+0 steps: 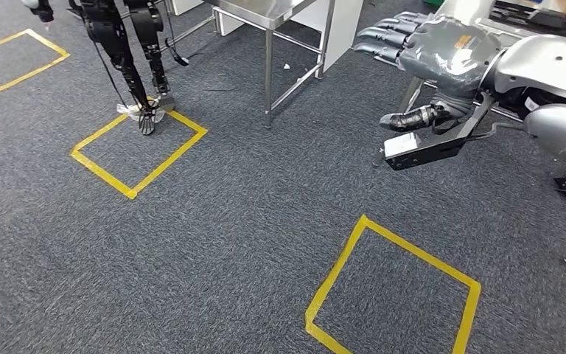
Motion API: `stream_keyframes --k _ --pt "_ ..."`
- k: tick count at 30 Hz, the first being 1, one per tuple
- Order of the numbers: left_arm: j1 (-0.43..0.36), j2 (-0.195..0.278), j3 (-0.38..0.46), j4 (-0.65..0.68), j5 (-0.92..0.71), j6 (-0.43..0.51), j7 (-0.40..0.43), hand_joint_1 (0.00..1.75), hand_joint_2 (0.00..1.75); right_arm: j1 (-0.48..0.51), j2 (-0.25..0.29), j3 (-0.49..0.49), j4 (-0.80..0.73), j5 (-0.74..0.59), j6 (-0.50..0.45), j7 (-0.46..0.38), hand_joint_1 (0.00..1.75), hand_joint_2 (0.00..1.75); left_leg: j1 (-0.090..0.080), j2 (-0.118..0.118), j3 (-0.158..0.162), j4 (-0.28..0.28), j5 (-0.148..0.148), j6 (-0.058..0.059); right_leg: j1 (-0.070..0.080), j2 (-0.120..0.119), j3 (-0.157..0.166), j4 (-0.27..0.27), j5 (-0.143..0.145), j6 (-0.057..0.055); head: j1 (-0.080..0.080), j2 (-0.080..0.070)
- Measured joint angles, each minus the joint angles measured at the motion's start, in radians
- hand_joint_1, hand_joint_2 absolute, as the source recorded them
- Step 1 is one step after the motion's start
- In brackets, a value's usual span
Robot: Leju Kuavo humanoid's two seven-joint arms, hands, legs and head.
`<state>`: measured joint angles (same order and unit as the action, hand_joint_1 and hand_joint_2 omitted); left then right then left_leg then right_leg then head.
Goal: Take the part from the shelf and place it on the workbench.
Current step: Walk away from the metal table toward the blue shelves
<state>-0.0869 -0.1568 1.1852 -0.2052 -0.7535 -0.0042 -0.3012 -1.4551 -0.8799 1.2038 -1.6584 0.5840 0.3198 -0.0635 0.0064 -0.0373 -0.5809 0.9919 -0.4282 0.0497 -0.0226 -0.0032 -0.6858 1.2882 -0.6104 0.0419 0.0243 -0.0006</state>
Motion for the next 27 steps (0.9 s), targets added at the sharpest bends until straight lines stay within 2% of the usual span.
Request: stream_keyframes --k 1,2,4,5,6,7,8,9,10,11,12,13,14,15,16,17,18,20,21,22,23,24,25,26,27 --pt "0.0 0.0 0.0 0.0 -0.003 0.0 0.002 0.0 0.0 0.013 -0.001 0.0 0.0 0.004 -0.005 -0.001 0.0 0.0 -0.002 -0.016 0.0 0.002 0.0 0.0 0.0 0.003 -0.004 -0.006 0.021 -0.002 0.0 0.0" --pt "0.001 0.0 0.0 0.0 -0.006 0.0 0.004 0.0 0.0 0.024 -0.003 0.0 0.0 0.011 -0.01 -0.002 0.0 0.0 -0.003 -0.032 0.001 0.004 -0.001 0.0 0.0 0.008 0.012 -0.054 0.059 -0.006 0.0 0.0" --pt "0.001 -0.002 0.0 0.0 -0.012 0.001 0.009 0.0 0.0 0.044 -0.005 -0.003 0.001 0.026 -0.019 -0.007 0.0 0.0 -0.006 -0.06 0.0 0.009 -0.003 -0.003 0.0 0.048 0.067 -0.194 0.133 -0.018 0.0 0.0" --pt "0.001 -0.002 0.0 0.0 -0.013 0.001 0.01 0.0 0.0 0.053 -0.007 -0.004 0.001 0.033 -0.022 -0.009 0.0 0.0 -0.005 -0.072 -0.003 0.011 -0.004 -0.007 0.001 0.067 0.087 -0.243 0.152 -0.023 -0.001 0.0" --pt "0.001 -0.004 0.0 0.0 -0.014 0.0 0.012 0.0 0.0 0.061 -0.008 -0.005 0.001 0.037 -0.025 -0.01 0.0 0.0 -0.003 -0.083 -0.007 0.012 -0.003 -0.011 0.003 0.078 0.096 -0.268 0.158 -0.027 -0.001 0.0" --pt "0.002 -0.004 0.0 0.0 -0.015 0.001 0.013 0.0 0.0 0.068 -0.009 -0.007 0.001 0.041 -0.027 -0.011 0.0 0.0 -0.001 -0.094 -0.012 0.012 -0.002 -0.017 0.005 0.077 0.097 -0.272 0.155 -0.03 -0.001 0.0" --pt "0.003 -0.004 0.0 0.0 -0.015 0.001 0.013 0.0 0.0 0.073 -0.009 -0.009 0.001 0.044 -0.029 -0.012 0.0 0.0 0.002 -0.106 -0.016 0.01 0.0 -0.024 0.007 0.064 0.098 -0.276 0.157 -0.033 -0.001 0.0" --pt "0.005 -0.004 0.0 0.0 -0.016 0.002 0.014 0.0 0.0 0.077 -0.009 -0.012 0.001 0.046 -0.03 -0.013 0.0 0.0 0.002 -0.104 -0.019 0.013 -0.002 -0.03 0.006 0.05 0.103 -0.283 0.159 -0.038 -0.001 0.0" --pt "0.006 -0.004 0.001 0.0 -0.016 0.004 0.014 0.0 0.0 0.08 -0.008 -0.015 0.001 0.048 -0.031 -0.014 0.0 0.0 0.0 -0.086 -0.027 0.027 -0.011 -0.035 0.004 0.037 0.109 -0.29 0.161 -0.045 -0.002 0.0" --pt "0.005 -0.003 0.001 0.0 -0.016 0.005 0.014 0.0 0.0 0.081 -0.007 -0.019 0.001 0.05 -0.032 -0.016 0.0 0.0 -0.003 -0.057 -0.043 0.059 -0.029 -0.039 0.002 0.023 0.116 -0.298 0.163 -0.051 -0.003 0.0" --pt "0.004 -0.003 0.001 0.0 -0.016 0.006 0.013 0.0 0.0 0.081 -0.007 -0.023 0.001 0.052 -0.032 -0.017 0.0 0.0 -0.003 -0.02 -0.069 0.115 -0.058 -0.041 0.002 0.008 0.121 -0.302 0.163 -0.056 -0.004 0.0" --pt "0.002 -0.003 0.001 0.0 -0.016 0.006 0.013 0.0 0.0 0.082 -0.007 -0.026 0.001 0.053 -0.032 -0.018 0.0 0.0 -0.001 0.007 -0.105 0.183 -0.089 -0.044 0.003 -0.006 0.123 -0.303 0.161 -0.06 -0.005 0.0" --pt "0.001 -0.003 0.001 0.0 -0.016 0.006 0.013 0.0 0.0 0.084 -0.007 -0.028 0.002 0.053 -0.032 -0.019 0.0 0.0 0.002 0.022 -0.14 0.247 -0.114 -0.048 0.004 -0.02 0.124 -0.301 0.158 -0.061 -0.005 0.0" --pt "0.001 -0.003 0.002 0.0 -0.016 0.006 0.013 0.0 0.0 0.086 -0.007 -0.029 0.002 0.054 -0.032 -0.019 0.0 0.0 0.005 0.029 -0.164 0.289 -0.123 -0.051 0.005 -0.034 0.124 -0.299 0.154 -0.061 -0.005 0.0" --pt "0.001 -0.003 0.002 0.0 -0.016 0.006 0.013 0.0 0.0 0.088 -0.006 -0.029 0.002 0.054 -0.032 -0.019 0.0 0.0 0.007 0.032 -0.168 0.292 -0.112 -0.053 0.004 -0.047 0.125 -0.296 0.151 -0.059 -0.005 0.0" --pt "0.002 -0.002 0.002 0.0 -0.016 0.006 0.012 0.0 0.0 0.09 -0.006 -0.029 0.002 0.054 -0.032 -0.019 0.0 0.0 0.009 0.037 -0.149 0.253 -0.084 -0.055 0.004 -0.059 0.126 -0.292 0.146 -0.056 -0.005 0.0" --pt "0.002 -0.002 0.002 0.0 -0.015 0.004 0.011 0.0 0.0 0.091 -0.006 -0.03 0.001 0.054 -0.032 -0.02 0.0 0.0 0.009 0.051 -0.113 0.184 -0.048 -0.054 0.003 -0.071 0.128 -0.288 0.141 -0.052 -0.005 0.0" --pt "0.001 -0.002 0.002 0.0 -0.015 0.0 0.008 0.0 0.0 0.09 -0.006 -0.035 0.002 0.054 -0.03 -0.021 0.0 0.0 0.004 0.087 -0.049 0.063 -0.004 -0.047 0.007 -0.092 0.132 -0.28 0.13 -0.041 -0.005 0.0" --pt "0.0 -0.002 0.003 0.0 -0.015 -0.002 0.007 0.0 0.0 0.09 -0.007 -0.037 0.002 0.054 -0.029 -0.022 0.0 0.0 0.001 0.096 -0.035 0.034 0.002 -0.041 0.009 -0.102 0.134 -0.277 0.126 -0.035 -0.004 0.0" --pt "0.0 -0.002 0.003 0.0 -0.015 -0.003 0.007 0.0 0.0 0.09 -0.007 -0.039 0.002 0.054 -0.028 -0.022 0.0 0.0 -0.002 0.093 -0.034 0.029 -0.001 -0.035 0.011 -0.112 0.135 -0.277 0.124 -0.029 -0.004 0.0" --pt "0.001 -0.002 0.003 0.0 -0.015 -0.004 0.006 0.0 0.0 0.09 -0.006 -0.04 0.002 0.054 -0.027 -0.022 0.0 0.0 -0.002 0.08 -0.037 0.027 0.002 -0.03 0.011 -0.122 0.138 -0.278 0.123 -0.023 -0.004 0.0" --pt "0.001 -0.002 0.004 0.0 -0.015 -0.005 0.006 0.0 0.0 0.091 -0.005 -0.041 0.002 0.054 -0.027 -0.022 0.0 0.0 -0.001 0.069 -0.036 0.024 0.004 -0.023 0.008 -0.124 0.14 -0.279 0.12 -0.017 -0.004 0.0" --pt "0.002 -0.002 0.004 0.0 -0.015 -0.006 0.006 0.0 0.0 0.091 -0.005 -0.042 0.002 0.054 -0.026 -0.022 0.0 0.0 0.0 0.058 -0.034 0.019 0.007 -0.017 0.004 -0.107 0.139 -0.272 0.11 -0.012 -0.004 0.0" --pt "0.002 -0.002 0.004 0.0 -0.015 -0.007 0.005 0.0 0.0 0.091 -0.005 -0.043 0.003 0.054 -0.026 -0.022 0.0 0.0 0.002 0.048 -0.032 0.014 0.01 -0.011 0.0 -0.08 0.13 -0.248 0.091 -0.009 -0.003 0.0" --pt "0.001 -0.002 0.004 0.0 -0.015 -0.007 0.005 0.0 0.0 0.091 -0.006 -0.045 0.003 0.054 -0.026 -0.022 0.0 0.0 0.004 0.038 -0.03 0.011 0.012 -0.006 -0.003 -0.046 0.108 -0.201 0.063 -0.007 -0.003 0.0"
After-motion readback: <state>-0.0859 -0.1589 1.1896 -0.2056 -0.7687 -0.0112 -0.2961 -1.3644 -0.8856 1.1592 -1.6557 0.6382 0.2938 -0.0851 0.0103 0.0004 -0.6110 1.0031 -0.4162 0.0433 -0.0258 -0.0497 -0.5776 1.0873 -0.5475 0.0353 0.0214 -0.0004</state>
